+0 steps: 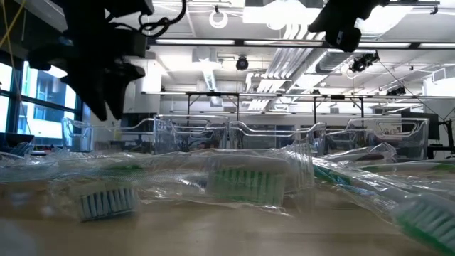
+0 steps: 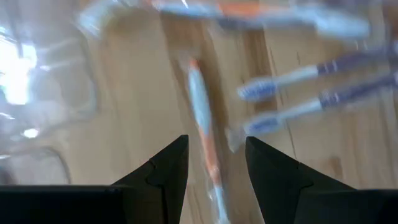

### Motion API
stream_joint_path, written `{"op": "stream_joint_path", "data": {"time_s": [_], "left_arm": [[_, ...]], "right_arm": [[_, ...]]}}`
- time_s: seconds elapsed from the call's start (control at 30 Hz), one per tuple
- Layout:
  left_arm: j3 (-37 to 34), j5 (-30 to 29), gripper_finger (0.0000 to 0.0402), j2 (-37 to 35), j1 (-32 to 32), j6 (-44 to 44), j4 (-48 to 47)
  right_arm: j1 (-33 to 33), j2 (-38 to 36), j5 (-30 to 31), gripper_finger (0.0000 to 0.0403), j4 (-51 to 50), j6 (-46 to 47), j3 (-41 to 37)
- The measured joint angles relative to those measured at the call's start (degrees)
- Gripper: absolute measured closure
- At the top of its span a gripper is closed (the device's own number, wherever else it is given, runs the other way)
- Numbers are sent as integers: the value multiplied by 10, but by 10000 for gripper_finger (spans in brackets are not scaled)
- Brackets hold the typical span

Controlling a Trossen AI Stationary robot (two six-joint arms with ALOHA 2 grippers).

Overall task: Pick & Place Toothbrushes
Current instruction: Put the orange toothbrush into the middle right transparent bin

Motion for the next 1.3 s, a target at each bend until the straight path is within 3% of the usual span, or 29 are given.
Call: {"op": "stream_joint_path", "data": {"time_s": [0.3, 0.63, 0.83, 1.3], "left_arm": [[-2, 17, 248, 25, 12, -11, -4], [-18, 101, 289, 26, 114, 37, 0], [-18, 109, 306, 26, 128, 50, -22], [-40, 96, 295, 26, 128, 65, -45]], "right_arm": [[4, 28, -6, 401, -3, 4, 0], [27, 29, -16, 401, -6, 2, 0], [38, 29, -14, 401, -13, 2, 0], [38, 29, 14, 401, -14, 2, 0]]}}
